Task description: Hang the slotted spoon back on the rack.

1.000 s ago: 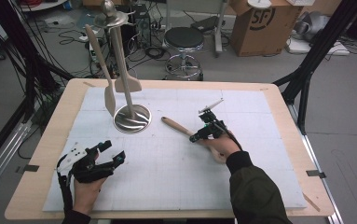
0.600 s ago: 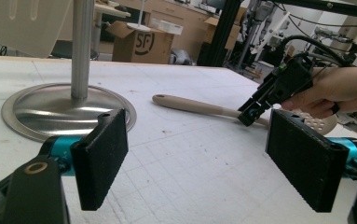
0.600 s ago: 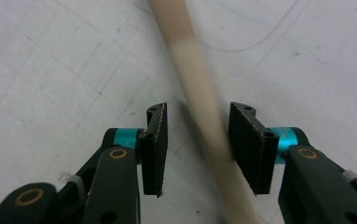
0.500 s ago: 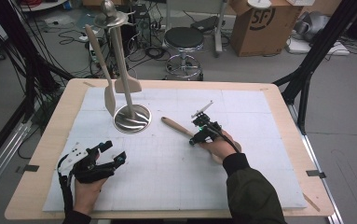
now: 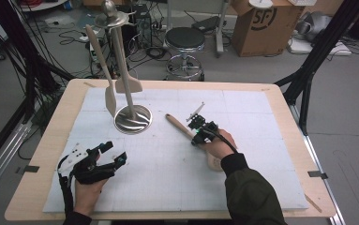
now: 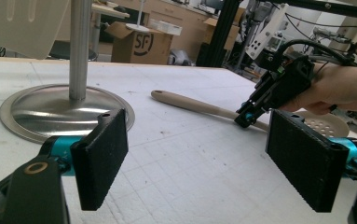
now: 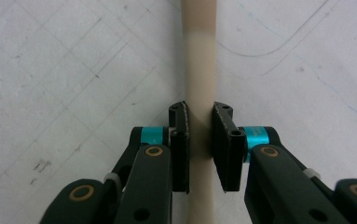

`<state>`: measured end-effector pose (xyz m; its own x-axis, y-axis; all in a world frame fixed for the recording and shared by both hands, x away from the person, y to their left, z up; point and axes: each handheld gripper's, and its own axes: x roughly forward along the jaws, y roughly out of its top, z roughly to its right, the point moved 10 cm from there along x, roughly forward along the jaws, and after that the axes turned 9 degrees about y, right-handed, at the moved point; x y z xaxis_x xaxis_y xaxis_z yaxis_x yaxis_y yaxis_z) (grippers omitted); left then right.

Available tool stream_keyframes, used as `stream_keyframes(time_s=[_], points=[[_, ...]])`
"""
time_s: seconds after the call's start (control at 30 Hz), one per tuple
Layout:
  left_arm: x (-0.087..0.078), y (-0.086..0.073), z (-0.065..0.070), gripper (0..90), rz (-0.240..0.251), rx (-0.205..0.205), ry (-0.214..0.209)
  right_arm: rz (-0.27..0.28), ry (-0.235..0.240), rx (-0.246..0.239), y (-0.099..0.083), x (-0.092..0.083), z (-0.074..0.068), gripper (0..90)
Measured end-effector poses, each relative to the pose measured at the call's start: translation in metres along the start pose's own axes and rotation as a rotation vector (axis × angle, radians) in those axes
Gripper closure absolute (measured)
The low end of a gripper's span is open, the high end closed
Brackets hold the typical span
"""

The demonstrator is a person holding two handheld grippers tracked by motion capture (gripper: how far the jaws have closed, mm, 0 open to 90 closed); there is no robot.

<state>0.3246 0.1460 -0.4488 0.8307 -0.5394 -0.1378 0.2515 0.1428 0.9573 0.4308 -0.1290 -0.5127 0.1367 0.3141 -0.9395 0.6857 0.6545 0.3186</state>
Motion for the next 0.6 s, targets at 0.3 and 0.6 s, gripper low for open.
stream_keyframes(time_s=[0.3,0.6], points=[[0.001,0.0,0.0,21.5,0.001,-0.004,0.001,0.133,0.101,0.071,0.007,-0.012,0.0,79.3],[0.001,0.0,0.0,21.5,0.0,-0.003,0.001,0.302,0.201,0.042,0.02,-0.028,-0.007,79.3]])
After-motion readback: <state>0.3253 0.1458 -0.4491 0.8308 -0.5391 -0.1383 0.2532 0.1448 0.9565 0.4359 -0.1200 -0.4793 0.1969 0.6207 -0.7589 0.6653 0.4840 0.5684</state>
